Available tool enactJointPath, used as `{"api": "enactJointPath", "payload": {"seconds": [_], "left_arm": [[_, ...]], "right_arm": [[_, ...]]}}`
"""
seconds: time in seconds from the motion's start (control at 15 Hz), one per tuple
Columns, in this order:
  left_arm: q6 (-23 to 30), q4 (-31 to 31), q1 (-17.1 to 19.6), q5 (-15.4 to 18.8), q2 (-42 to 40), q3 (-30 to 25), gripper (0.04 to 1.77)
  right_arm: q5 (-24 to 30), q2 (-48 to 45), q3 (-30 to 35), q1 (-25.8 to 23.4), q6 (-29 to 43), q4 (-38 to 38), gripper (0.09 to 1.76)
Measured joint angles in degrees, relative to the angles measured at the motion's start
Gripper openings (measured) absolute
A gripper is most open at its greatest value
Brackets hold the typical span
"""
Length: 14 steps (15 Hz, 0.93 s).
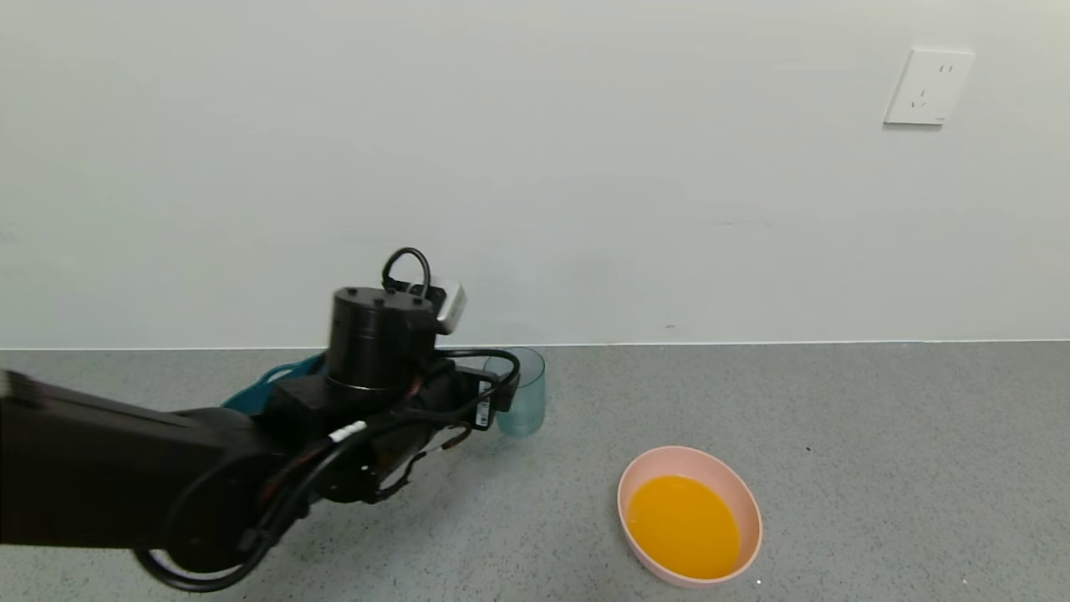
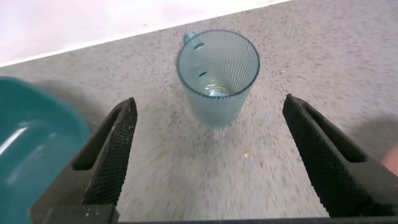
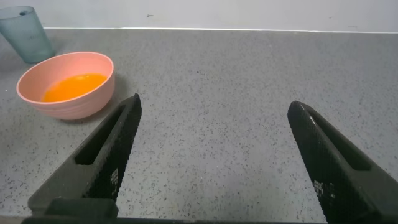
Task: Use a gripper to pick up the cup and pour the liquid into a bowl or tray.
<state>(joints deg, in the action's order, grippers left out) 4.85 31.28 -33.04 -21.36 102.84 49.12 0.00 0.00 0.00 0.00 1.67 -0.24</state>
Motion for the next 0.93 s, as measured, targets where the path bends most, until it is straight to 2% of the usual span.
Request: {"api": "enactJointPath", "payload": {"seconds": [0.13,0.4,0.47,0.53,0.73,0.93], "left_arm": [[-0.2,-8.1,0.6,3.4,-9.2,-0.2,1.69],[-2.4,-23.2,3.9,15.3,-27.6,-0.6,1.7],[-3.1,-26.5,4.8,17.3,-31.7,-0.7,1.7],[-3.5,-29.1,5.7,18.6,-35.9,-0.7,1.7],[-4.1,-36.4,7.6,19.4,-46.7,-0.9,1.7],[-7.6,-41.6,14.1,19.6,-56.2,-0.9,1.71]], "right_arm": [[0.0,0.0,0.0,0.0,0.0,0.0,1.71],[0.0,0.0,0.0,0.0,0.0,0.0,1.71],[0.0,0.0,0.0,0.0,0.0,0.0,1.71],[0.0,0.0,0.0,0.0,0.0,0.0,1.71],[0.0,0.0,0.0,0.0,0.0,0.0,1.71],[0.0,0.0,0.0,0.0,0.0,0.0,1.71]]}}
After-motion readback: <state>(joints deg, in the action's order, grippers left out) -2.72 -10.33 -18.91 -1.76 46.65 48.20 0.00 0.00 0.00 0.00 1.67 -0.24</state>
